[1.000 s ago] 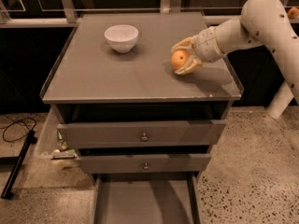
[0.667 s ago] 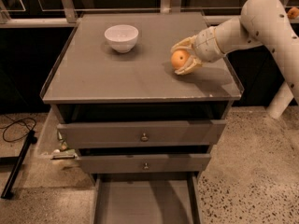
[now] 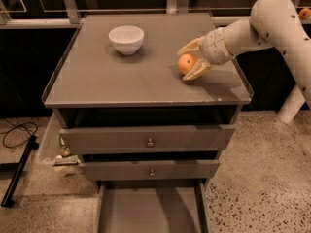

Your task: Pick orange can from bottom drawer and place on counter

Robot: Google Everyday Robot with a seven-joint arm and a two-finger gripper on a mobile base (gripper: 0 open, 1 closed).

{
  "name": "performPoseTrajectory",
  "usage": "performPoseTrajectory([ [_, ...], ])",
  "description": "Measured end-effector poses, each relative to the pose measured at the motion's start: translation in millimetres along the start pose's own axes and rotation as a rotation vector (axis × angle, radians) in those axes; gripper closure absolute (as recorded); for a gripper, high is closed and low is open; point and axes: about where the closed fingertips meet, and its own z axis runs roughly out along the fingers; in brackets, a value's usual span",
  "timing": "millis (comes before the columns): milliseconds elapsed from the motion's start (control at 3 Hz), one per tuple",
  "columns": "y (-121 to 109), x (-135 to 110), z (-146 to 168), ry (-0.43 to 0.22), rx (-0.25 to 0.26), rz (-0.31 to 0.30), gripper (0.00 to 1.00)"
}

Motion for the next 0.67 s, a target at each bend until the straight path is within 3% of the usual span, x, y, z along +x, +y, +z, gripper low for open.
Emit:
performPoseTrajectory([
  [333,0.0,-0.1,0.2,0.000,0.000,0.000,0.00],
  [667,0.1,-0.1,0.3,0.000,0.000,0.000,0.00],
])
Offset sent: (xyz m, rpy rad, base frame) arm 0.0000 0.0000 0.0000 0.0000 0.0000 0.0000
